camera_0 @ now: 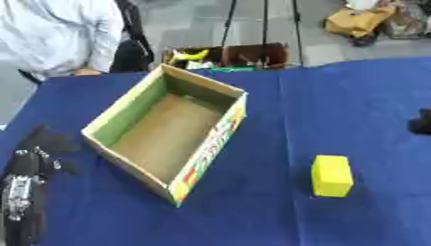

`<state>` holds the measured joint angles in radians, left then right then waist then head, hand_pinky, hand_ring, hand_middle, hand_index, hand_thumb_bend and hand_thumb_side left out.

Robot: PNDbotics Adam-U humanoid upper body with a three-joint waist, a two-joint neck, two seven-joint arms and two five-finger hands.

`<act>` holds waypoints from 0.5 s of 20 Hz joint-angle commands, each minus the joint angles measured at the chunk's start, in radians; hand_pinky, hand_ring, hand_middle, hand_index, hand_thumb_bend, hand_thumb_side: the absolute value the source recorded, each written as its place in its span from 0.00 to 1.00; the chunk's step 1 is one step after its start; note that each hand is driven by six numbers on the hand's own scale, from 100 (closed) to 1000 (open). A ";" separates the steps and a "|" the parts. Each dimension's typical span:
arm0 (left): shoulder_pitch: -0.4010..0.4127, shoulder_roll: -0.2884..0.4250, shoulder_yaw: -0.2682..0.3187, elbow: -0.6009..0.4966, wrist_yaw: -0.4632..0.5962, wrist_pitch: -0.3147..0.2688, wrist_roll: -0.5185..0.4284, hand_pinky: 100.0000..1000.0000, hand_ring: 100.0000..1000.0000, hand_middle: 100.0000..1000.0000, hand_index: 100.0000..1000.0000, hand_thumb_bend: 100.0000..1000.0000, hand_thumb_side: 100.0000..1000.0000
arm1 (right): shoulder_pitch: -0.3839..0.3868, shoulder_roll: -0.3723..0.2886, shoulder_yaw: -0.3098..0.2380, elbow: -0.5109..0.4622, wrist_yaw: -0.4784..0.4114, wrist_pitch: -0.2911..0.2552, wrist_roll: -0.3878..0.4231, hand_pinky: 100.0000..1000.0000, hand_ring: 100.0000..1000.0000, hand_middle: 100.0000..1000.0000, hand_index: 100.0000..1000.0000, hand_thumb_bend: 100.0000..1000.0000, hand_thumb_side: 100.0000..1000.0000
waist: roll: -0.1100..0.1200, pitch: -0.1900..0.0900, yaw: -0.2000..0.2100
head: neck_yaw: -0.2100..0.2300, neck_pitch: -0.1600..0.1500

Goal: Pick up objects on the table and place them in the box.

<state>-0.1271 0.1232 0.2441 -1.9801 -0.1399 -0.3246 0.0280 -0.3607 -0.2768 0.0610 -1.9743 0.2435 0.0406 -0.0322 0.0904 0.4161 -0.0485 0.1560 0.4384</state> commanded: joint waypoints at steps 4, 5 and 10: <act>-0.005 0.011 0.007 -0.020 0.003 0.002 0.000 0.40 0.65 0.67 0.92 0.11 1.00 | -0.008 -0.011 -0.006 -0.026 -0.009 0.001 -0.002 0.98 0.79 0.70 0.85 0.00 1.00 | -0.004 -0.014 0.000 | -0.001 0.008; -0.005 0.011 0.007 -0.020 0.003 0.002 0.000 0.40 0.65 0.67 0.92 0.11 1.00 | -0.009 -0.012 -0.006 -0.026 -0.009 0.001 -0.002 0.98 0.79 0.70 0.85 0.00 1.00 | -0.004 -0.014 0.000 | -0.002 0.009; -0.007 0.011 0.006 -0.020 0.003 0.002 -0.001 0.40 0.65 0.67 0.92 0.11 1.00 | -0.010 -0.013 -0.005 -0.026 -0.010 0.002 -0.001 0.98 0.79 0.70 0.85 0.00 1.00 | -0.005 -0.012 0.002 | -0.009 0.029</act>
<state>-0.1297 0.1232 0.2441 -1.9801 -0.1399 -0.3241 0.0275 -0.3608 -0.2768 0.0610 -1.9743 0.2434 0.0409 -0.0319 0.0896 0.4198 -0.0484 0.1499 0.4588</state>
